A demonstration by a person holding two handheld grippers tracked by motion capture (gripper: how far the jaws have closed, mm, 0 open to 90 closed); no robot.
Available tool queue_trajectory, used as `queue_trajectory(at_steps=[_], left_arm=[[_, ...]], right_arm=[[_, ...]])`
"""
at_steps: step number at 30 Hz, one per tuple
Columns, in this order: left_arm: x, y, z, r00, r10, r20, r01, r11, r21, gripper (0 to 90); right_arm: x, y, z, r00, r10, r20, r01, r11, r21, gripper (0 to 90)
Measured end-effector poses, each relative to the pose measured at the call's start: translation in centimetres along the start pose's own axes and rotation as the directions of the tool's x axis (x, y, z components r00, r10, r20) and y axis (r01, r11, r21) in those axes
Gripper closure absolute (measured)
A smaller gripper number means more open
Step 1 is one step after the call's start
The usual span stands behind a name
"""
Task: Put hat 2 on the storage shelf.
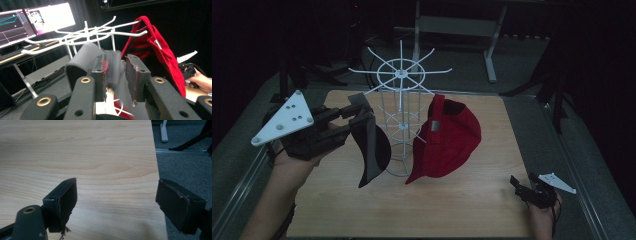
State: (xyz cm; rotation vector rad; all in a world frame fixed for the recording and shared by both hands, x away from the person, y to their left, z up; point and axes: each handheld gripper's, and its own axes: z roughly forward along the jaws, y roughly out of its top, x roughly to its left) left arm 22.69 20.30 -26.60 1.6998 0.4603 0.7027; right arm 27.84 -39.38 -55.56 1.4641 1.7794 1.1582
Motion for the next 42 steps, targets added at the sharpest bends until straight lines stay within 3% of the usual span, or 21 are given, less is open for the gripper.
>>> queue_trajectory(at_steps=[12,20,25,28,34,41,42], left_arm=[[0.1,-0.3,-1.8,0.9995,-0.029,-0.01,0.029,0.9977,-0.061,60.8],[-0.1,-0.8,-3.2,0.9981,-0.037,-0.049,0.033,0.9971,-0.068,52.6],[-0.1,-2.1,-3.9,0.9954,-0.042,-0.085,0.039,0.9983,-0.043,52.4],[0.0,-2.7,-4.0,0.994,-0.047,-0.099,0.044,0.9985,-0.032,47.1],[0.8,-4.9,-4.4,0.9909,-0.096,-0.095,0.095,0.9954,-0.007,45.3],[1.6,-9.2,-4.3,0.9804,-0.158,-0.118,0.164,0.9857,0.04,45.4],[1.6,-9.2,-4.3,0.9804,-0.158,-0.118,0.164,0.9857,0.04,45.4]], right_arm=[[0.0,0.0,0.0,1.0,-0.001,0.0,0.001,1.0,0.0,17.3],[0.0,0.0,0.0,1.0,-0.006,0.002,0.006,1.0,-0.004,17.3],[0.1,0.0,0.0,0.9999,-0.009,0.004,0.009,1.0,-0.005,17.3],[0.1,0.0,0.0,0.9999,-0.01,0.007,0.01,1.0,-0.006,17.3],[0.2,0.0,0.0,0.9998,-0.018,0.01,0.019,1.0,-0.012,17.3],[0.2,0.0,-0.1,0.9996,-0.023,0.017,0.023,1.0,-0.019,17.3],[0.2,0.0,-0.1,0.9996,-0.023,0.017,0.023,1.0,-0.019,17.3]])
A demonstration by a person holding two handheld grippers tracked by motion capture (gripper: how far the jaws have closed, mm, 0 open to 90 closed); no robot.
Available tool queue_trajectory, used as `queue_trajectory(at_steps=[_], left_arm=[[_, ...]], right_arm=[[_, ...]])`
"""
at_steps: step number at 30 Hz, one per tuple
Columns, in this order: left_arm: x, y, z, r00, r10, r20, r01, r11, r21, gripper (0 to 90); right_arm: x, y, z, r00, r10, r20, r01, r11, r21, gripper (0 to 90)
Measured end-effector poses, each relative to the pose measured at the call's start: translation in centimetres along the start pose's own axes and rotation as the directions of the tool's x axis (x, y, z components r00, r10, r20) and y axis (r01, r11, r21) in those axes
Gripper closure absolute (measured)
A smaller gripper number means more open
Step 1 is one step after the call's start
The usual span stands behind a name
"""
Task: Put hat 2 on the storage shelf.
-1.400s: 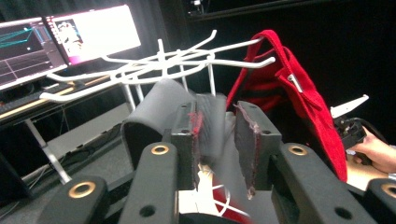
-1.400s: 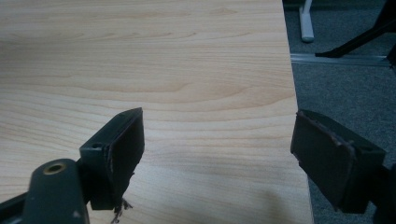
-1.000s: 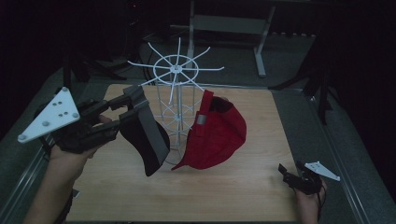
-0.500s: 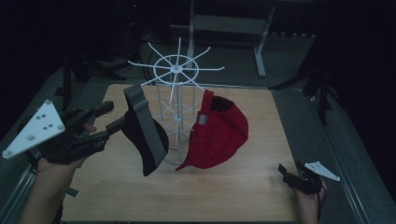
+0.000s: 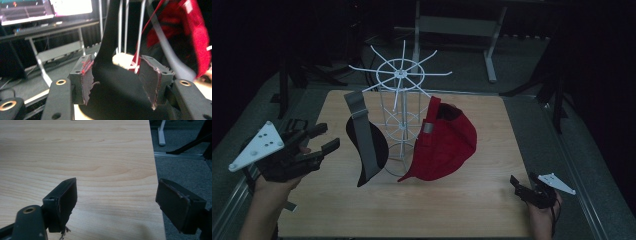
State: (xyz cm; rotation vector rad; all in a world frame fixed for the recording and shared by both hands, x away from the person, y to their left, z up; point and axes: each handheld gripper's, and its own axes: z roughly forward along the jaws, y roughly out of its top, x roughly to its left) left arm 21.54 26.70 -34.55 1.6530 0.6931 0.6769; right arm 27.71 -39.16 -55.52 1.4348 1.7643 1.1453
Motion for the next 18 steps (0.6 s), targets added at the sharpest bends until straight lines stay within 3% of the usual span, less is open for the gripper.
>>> queue_trajectory(at_steps=[3,4,8,13,14,16,18], left_arm=[[0.6,-2.2,0.2,0.9993,-0.032,-0.02,0.032,0.9992,0.022,45.4],[0.6,-2.2,0.2,0.9993,-0.032,-0.02,0.032,0.9992,0.022,45.4],[1.2,-4.9,0.4,0.9972,-0.064,-0.038,0.066,0.9961,0.058,45.4],[1.4,-7.1,0.6,0.9942,-0.093,-0.055,0.096,0.993,0.069,45.5],[1.6,-8.3,0.8,0.9908,-0.124,-0.054,0.129,0.9882,0.083,45.5],[1.7,-8.9,0.9,0.9889,-0.139,-0.052,0.143,0.9863,0.083,45.5],[2.0,-10.8,1.1,0.9816,-0.18,-0.065,0.184,0.9806,0.067,45.6]], right_arm=[[0.0,0.0,0.0,1.0,-0.005,0.0,0.005,1.0,0.0,17.3],[0.0,0.0,0.0,1.0,-0.005,0.0,0.005,1.0,0.0,17.3],[0.1,0.0,0.0,0.9999,-0.01,0.002,0.01,1.0,0.001,17.3],[0.1,0.0,0.0,0.9999,-0.012,0.002,0.012,1.0,0.0,17.3],[0.1,0.0,0.0,0.9999,-0.012,0.003,0.012,1.0,0.0,17.3],[0.1,0.0,0.0,0.9999,-0.012,0.003,0.012,1.0,0.0,17.3],[0.1,0.0,0.0,0.9999,-0.013,0.003,0.013,1.0,-0.002,17.3]])
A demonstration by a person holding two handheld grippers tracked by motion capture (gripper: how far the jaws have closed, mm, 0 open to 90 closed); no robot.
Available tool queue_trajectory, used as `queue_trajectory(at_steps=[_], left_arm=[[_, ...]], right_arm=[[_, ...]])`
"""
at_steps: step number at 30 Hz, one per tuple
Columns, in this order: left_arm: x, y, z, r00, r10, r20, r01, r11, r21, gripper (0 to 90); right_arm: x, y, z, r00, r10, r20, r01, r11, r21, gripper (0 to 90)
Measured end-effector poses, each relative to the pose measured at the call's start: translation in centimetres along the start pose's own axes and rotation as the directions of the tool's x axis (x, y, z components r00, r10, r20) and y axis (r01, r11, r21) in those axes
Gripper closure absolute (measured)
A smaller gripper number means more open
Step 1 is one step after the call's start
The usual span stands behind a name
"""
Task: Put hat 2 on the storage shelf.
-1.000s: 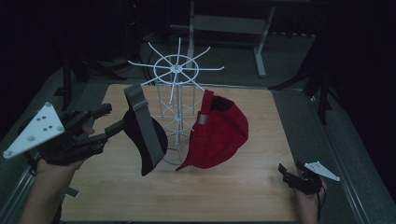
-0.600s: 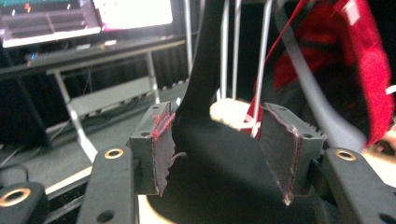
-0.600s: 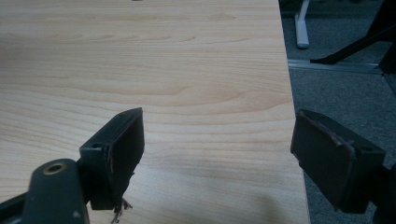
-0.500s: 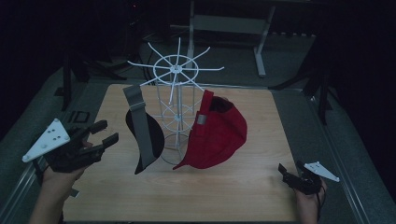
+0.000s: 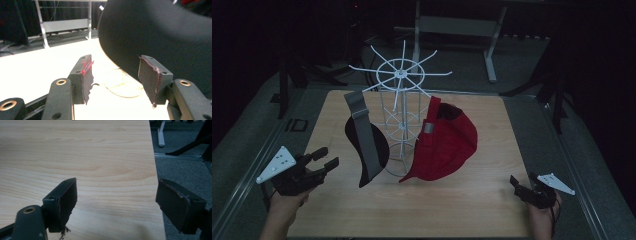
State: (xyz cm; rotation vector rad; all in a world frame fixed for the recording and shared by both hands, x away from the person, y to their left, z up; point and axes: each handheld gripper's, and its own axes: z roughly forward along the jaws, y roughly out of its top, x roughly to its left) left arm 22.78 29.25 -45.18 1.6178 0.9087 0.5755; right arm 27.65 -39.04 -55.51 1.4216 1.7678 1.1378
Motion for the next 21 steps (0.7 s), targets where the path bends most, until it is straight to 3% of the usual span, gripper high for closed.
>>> queue_trajectory(at_steps=[4,6,11,21], left_arm=[[0.3,-1.6,0.6,0.9998,-0.003,-0.018,0.003,0.9997,0.025,45.7],[0.5,-2.9,1.2,0.9995,0.01,-0.03,-0.008,0.9977,0.068,46.6],[0.8,-5.0,1.9,0.9992,-0.011,-0.039,0.015,0.9937,0.111,46.6],[1.3,-7.4,2.1,0.9973,-0.052,-0.052,0.06,0.9837,0.17,46.6]], right_arm=[[0.0,0.0,0.0,1.0,-0.001,-0.002,0.001,1.0,0.001,17.3],[0.0,0.0,0.0,1.0,-0.001,-0.002,0.001,1.0,0.001,17.3],[0.0,0.0,0.0,1.0,-0.002,-0.003,0.002,1.0,0.0,17.3],[0.1,0.0,0.0,0.9999,-0.015,0.0,0.015,1.0,0.001,17.4]])
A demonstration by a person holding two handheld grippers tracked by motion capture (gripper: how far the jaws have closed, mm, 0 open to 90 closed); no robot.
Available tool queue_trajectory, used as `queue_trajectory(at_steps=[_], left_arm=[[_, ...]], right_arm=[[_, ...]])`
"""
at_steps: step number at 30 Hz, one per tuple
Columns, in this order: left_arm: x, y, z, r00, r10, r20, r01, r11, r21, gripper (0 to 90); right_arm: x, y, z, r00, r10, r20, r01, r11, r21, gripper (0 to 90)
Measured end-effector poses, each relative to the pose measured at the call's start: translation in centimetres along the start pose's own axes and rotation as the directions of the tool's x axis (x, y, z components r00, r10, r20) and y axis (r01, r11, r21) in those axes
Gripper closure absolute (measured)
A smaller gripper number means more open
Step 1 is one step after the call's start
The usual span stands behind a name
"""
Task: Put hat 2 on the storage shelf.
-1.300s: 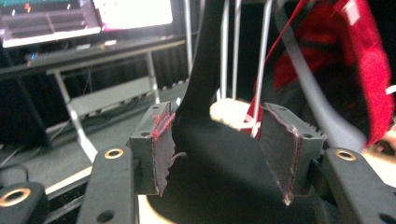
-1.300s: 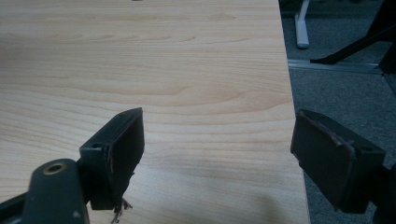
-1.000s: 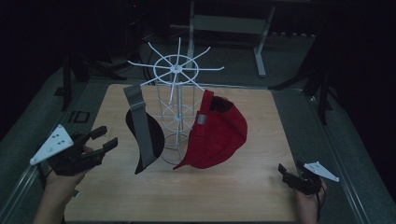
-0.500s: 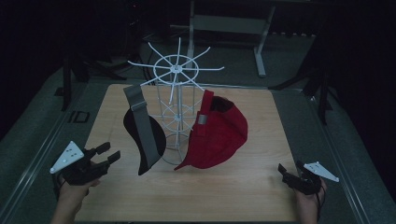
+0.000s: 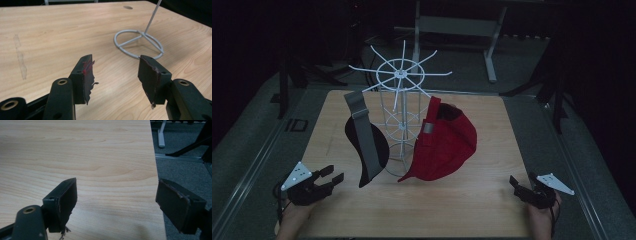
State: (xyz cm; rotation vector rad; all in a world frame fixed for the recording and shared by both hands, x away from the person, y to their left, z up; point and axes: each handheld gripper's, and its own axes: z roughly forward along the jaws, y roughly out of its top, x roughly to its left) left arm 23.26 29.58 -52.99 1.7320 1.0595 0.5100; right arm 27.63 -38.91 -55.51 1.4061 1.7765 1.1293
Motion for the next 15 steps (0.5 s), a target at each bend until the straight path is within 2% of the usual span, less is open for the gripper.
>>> queue_trajectory(at_steps=[5,12,15], left_arm=[[0.0,-1.0,-0.1,1.0,-0.003,-0.002,0.003,1.0,0.007,46.6],[0.4,-1.4,-0.5,0.9993,-0.035,-0.012,0.035,0.9994,-0.001,46.5],[0.5,-1.5,-0.6,0.9993,-0.035,-0.01,0.035,0.9994,0.002,46.5]], right_arm=[[0.0,0.0,0.0,1.0,-0.004,0.0,0.004,1.0,0.003,17.4],[0.0,0.0,0.0,1.0,-0.002,-0.002,0.002,1.0,0.001,17.3],[0.0,0.0,0.0,1.0,-0.003,-0.003,0.003,1.0,0.001,17.3]])
